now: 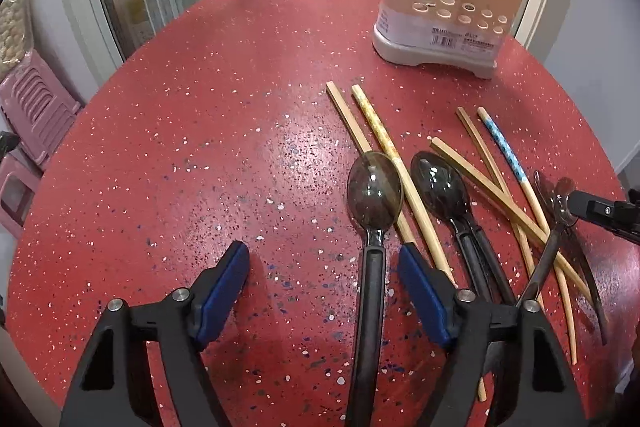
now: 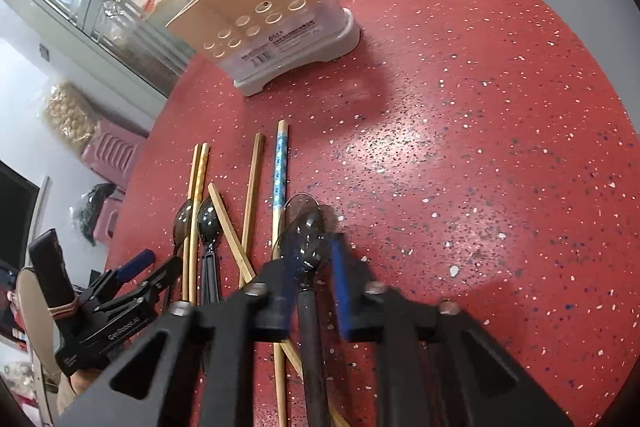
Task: Organize utensils
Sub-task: 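Close the right tool on a dark spoon while the left tool grasps another dark spoon, then carry both held dark spoons to the beige holder and lower them in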
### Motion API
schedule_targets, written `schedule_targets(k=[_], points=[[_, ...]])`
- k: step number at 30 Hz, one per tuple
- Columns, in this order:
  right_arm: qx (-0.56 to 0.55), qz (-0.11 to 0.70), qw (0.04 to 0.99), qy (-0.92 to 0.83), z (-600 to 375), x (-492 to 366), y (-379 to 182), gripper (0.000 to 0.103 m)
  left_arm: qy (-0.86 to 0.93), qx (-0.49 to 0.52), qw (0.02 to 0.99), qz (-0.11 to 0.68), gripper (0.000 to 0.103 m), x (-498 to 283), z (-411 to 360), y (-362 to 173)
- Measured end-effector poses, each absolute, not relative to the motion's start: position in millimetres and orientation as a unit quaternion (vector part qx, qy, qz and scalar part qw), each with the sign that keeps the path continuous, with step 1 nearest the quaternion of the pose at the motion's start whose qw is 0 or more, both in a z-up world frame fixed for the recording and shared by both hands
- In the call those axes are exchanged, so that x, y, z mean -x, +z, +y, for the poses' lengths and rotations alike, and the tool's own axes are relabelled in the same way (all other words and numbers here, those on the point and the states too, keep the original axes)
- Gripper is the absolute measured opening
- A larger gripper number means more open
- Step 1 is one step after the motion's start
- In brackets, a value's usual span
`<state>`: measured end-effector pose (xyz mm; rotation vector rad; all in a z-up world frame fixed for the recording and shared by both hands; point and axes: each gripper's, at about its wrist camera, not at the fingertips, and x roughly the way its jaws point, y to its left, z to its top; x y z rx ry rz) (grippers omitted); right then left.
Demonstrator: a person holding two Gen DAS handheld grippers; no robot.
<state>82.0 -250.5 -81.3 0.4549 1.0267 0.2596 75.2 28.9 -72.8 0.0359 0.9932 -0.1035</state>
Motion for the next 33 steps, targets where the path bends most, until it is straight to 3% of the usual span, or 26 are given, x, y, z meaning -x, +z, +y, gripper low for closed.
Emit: schedule_targets(k=[3, 6, 8, 10, 33], points=[[-0.214, 0.475, 0.843, 0.129, -252, -80, -77, 0.008, -0.057, -0.02, 0.876, 0.479, 0.094, -74, 28, -72], [-0.216, 0.469, 0.845, 0.135, -253, -79, -73, 0.007, -0.066, -0.024, 0.876, 0.477, 0.078, -74, 26, -70], [-0.215, 0.465, 0.848, 0.138, -253, -79, -68, 0.005, -0.072, -0.026, 0.876, 0.476, 0.052, -74, 26, -69], [-0.21, 0.46, 0.851, 0.142, -253, -77, -64, 0.004, -0.08, -0.026, 0.875, 0.477, 0.037, -74, 25, -68], [-0.169, 0.381, 0.887, 0.198, -245, -72, 23, 0.002, -0.106, 0.066, 0.924, 0.362, 0.037, -66, 43, 21]])
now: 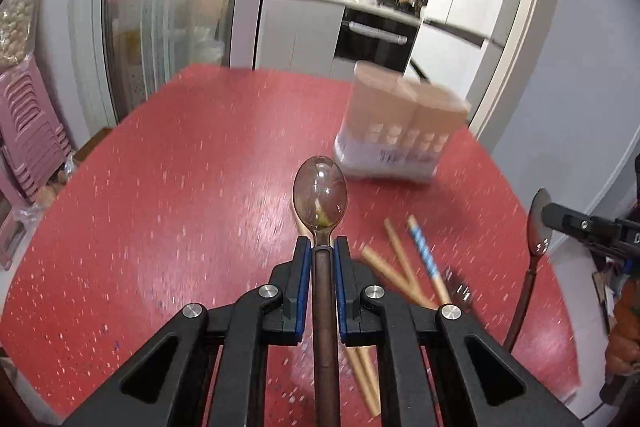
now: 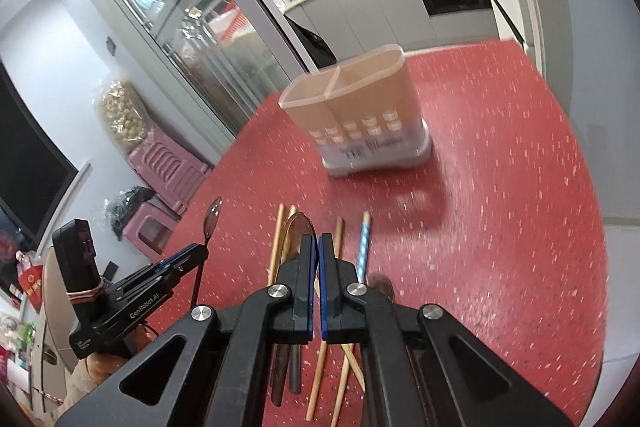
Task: Organize utensils
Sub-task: 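Carry both held dark spoons to the beige holder and lower them in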
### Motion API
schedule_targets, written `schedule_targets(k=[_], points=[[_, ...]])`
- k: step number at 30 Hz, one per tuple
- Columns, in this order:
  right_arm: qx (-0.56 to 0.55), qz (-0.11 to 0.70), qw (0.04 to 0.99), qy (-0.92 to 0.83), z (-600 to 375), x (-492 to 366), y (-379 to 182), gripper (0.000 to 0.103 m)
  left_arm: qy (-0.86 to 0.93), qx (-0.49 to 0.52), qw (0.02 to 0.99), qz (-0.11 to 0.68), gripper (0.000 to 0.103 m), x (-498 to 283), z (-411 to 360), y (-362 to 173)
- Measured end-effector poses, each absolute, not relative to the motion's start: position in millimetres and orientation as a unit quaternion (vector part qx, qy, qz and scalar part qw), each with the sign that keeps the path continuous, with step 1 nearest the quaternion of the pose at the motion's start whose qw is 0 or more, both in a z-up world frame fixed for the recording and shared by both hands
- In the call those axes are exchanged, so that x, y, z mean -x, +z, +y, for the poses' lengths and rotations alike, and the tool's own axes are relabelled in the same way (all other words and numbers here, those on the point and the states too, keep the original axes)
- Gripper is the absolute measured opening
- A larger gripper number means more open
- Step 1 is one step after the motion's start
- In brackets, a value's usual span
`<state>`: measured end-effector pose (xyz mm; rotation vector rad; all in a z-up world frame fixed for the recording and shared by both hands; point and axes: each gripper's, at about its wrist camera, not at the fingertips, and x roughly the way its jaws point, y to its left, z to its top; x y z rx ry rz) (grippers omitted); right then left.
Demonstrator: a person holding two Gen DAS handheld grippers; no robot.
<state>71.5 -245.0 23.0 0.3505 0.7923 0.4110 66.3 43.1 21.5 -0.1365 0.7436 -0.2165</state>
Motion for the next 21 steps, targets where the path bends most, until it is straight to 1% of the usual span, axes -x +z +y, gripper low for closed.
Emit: schedule_targets(k=[7, 15, 21], points=[[-0.143, 0.353, 0.903, 0.2, -246, -93, 60, 0.002, -0.115, 0.077, 0.937, 0.319, 0.037, -96, 34, 63], [-0.13, 0.322, 0.917, 0.196, -256, -134, 103, 0.002, -0.132, 0.089, 0.952, 0.263, 0.037, -154, 13, 115], [-0.124, 0.294, 0.932, 0.173, -269, -176, 132, 0.002, -0.135, 0.093, 0.96, 0.228, 0.037, -206, -9, 132]])
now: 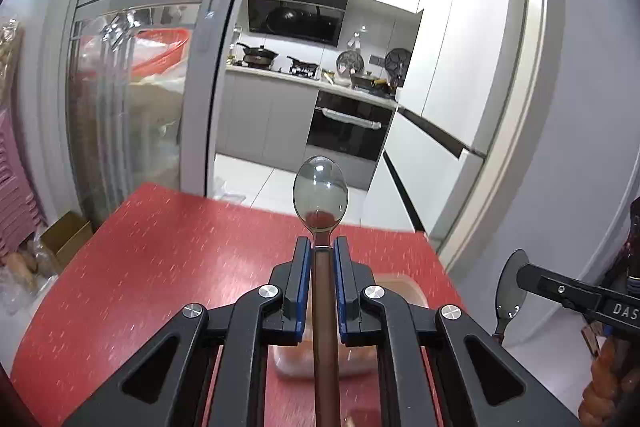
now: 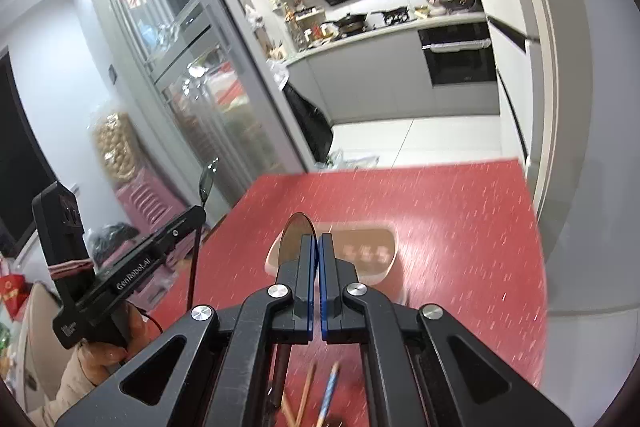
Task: Organize utensils
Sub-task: 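Carry both held dark spoons to the beige holder and lower them in, then open both tools to release the spoons into the holder compartments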
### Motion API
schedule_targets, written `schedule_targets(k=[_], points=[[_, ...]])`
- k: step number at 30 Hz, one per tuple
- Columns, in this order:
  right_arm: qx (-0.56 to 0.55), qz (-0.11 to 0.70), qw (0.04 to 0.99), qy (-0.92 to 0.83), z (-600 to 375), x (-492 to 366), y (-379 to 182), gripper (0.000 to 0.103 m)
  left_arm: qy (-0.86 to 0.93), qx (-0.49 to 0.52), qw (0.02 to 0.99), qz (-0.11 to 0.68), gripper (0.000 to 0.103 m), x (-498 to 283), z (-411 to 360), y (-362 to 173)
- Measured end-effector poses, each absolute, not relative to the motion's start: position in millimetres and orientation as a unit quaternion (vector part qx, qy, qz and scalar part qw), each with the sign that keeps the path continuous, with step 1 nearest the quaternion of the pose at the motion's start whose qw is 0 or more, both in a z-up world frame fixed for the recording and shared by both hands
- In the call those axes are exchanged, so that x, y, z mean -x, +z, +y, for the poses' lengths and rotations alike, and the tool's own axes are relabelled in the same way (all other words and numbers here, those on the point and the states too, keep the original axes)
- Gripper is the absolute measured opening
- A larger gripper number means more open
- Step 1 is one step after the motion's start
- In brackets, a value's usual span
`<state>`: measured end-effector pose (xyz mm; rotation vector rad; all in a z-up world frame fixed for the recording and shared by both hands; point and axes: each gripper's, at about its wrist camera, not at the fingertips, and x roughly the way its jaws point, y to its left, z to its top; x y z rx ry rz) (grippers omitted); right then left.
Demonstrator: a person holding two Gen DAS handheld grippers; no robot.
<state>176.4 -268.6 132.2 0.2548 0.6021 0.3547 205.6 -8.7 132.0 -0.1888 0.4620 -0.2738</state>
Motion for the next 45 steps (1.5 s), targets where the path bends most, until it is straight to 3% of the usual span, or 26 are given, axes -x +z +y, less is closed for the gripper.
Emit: schedule_targets(k=[12, 20, 30, 45], points=[[-0.105, 0.249, 0.955, 0.124, -274, -256, 155, 0.002, -0.112, 0.098, 0.974, 0.17, 0.037, -280, -34, 125], [-0.049, 0.22, 0.969, 0.099, -252, -285, 134, 0.002, -0.09, 0.084, 0.981, 0.152, 0.037, -301, -43, 100], [0.012, 0.219, 0.97, 0.104, -231, -281, 83, 0.002, -0.06, 0.024, 0.99, 0.123, 0.037, -270, -53, 71], [0.005, 0.278, 0.953, 0.122, -226, -282, 53, 0.002, -0.059, -0.009, 0.979, 0.197, 0.037, -257, -52, 43]])
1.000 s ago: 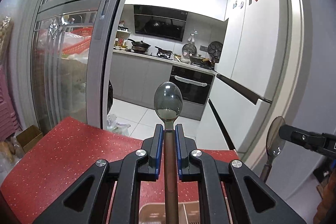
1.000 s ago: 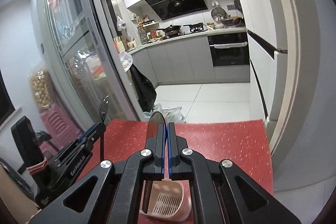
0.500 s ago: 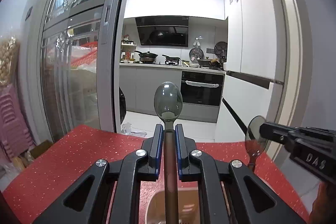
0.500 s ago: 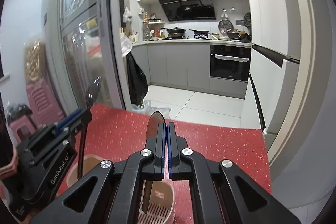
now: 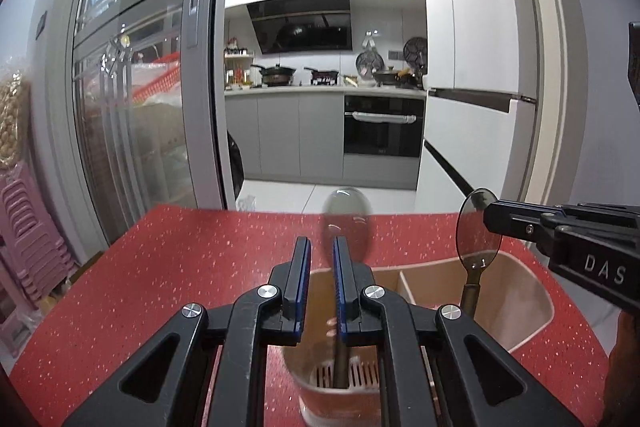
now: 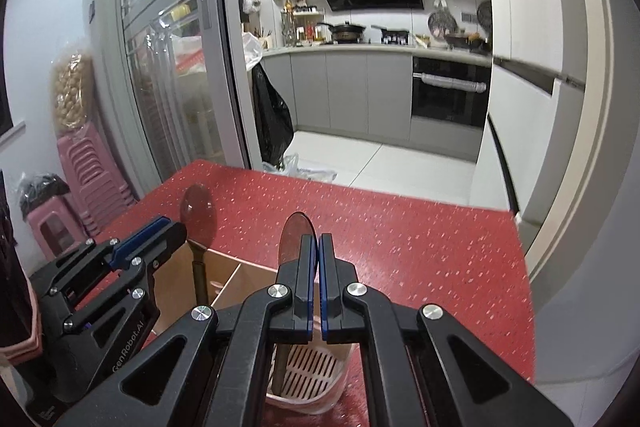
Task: Organize utensils
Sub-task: 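Open both tools to release the spoons into the holder compartments, then move both open tools back down over the remaining utensils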
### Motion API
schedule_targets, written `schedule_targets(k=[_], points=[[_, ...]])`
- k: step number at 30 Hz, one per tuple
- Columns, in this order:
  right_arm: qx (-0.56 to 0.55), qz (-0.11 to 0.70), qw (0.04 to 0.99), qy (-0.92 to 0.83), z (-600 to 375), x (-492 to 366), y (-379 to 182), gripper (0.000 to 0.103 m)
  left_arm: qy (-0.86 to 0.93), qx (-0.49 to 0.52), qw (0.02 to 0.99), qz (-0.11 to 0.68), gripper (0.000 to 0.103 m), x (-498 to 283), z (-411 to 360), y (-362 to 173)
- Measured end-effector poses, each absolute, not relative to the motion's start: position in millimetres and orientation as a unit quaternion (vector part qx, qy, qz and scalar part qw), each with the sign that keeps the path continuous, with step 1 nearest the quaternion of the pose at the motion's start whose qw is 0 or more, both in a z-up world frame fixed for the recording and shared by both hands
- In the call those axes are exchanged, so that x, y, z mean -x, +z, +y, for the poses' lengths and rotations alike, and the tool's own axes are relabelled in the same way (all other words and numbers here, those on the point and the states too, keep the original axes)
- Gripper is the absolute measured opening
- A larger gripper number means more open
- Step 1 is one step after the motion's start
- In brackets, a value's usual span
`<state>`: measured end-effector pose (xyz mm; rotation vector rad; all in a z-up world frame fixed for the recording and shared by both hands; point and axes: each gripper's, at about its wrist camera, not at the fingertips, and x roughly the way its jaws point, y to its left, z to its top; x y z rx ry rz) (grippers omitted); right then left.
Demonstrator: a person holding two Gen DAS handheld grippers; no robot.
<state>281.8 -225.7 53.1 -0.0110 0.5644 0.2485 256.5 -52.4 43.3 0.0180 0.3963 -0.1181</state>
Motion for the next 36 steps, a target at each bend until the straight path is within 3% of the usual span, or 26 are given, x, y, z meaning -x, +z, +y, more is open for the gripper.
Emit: schedule_targets(k=[7, 8, 9, 11, 16, 21, 33, 34, 35, 36], points=[[-0.035, 0.316, 0.939, 0.129, -238, -292, 46, 0.004, -0.049, -0.005, 0.974, 0.223, 0.037, -250, -46, 46], [-0.044, 0.324, 0.936, 0.131, -241, -294, 45, 0.01, -0.049, -0.006, 0.973, 0.227, 0.037, -249, -46, 47], [-0.05, 0.328, 0.934, 0.13, -243, -295, 45, 0.026, -0.049, -0.006, 0.971, 0.234, 0.037, -247, -45, 48], [-0.069, 0.328, 0.933, 0.132, -249, -293, 47, 0.049, -0.052, -0.004, 0.968, 0.245, 0.037, -242, -43, 50], [-0.091, 0.323, 0.932, 0.138, -257, -275, 60, 0.049, -0.051, -0.011, 0.956, 0.289, 0.037, -228, -36, 51], [-0.094, 0.342, 0.925, 0.138, -262, -244, 61, 0.057, -0.049, 0.001, 0.942, 0.332, 0.037, -202, -21, 44], [-0.095, 0.451, 0.875, 0.147, -259, -161, -3, 0.058, -0.03, 0.028, 0.913, 0.406, 0.037, -128, 15, -3], [-0.095, 0.459, 0.871, 0.148, -257, -154, -8, 0.058, -0.03, 0.036, 0.91, 0.411, 0.054, -122, 19, -7], [-0.095, 0.469, 0.866, 0.148, -257, -148, -14, 0.058, -0.028, 0.045, 0.907, 0.417, 0.103, -117, 23, -12], [-0.094, 0.476, 0.862, 0.147, -256, -144, -19, 0.058, -0.019, 0.053, 0.905, 0.421, 0.103, -113, 25, -15]])
